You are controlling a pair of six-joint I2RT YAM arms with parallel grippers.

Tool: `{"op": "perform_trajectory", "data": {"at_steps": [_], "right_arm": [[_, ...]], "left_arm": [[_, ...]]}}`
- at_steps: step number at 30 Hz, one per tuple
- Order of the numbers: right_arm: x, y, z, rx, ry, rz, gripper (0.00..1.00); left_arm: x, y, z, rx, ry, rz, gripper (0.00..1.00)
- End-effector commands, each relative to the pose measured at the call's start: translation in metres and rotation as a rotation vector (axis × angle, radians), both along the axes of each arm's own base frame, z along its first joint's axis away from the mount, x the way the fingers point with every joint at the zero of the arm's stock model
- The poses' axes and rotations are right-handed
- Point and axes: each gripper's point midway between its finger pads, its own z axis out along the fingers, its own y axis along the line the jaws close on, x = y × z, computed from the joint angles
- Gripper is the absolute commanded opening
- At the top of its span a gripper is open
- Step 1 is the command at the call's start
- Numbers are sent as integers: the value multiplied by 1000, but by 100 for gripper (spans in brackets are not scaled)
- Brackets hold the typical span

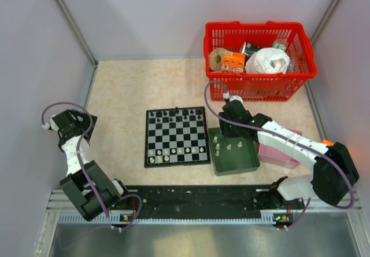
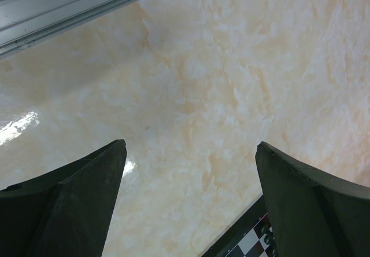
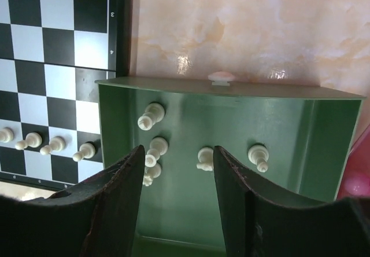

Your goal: Set up the chess pieces on the board

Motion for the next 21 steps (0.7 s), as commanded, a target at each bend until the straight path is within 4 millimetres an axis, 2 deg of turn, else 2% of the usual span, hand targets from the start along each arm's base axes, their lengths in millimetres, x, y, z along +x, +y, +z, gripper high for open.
{"op": "perform_trajectory", "data": {"at_steps": [1,8,21], "right_arm": [[3,3,5,57,-6,1,50],[7,36,6,160,17,111,50],[12,41,-22,102,71,139,45]], "left_arm": [[5,6,14,39,-39,-11,99],[8,6,13,36,-42,-23,99],[9,7,12,32,-41,-20,99]]}}
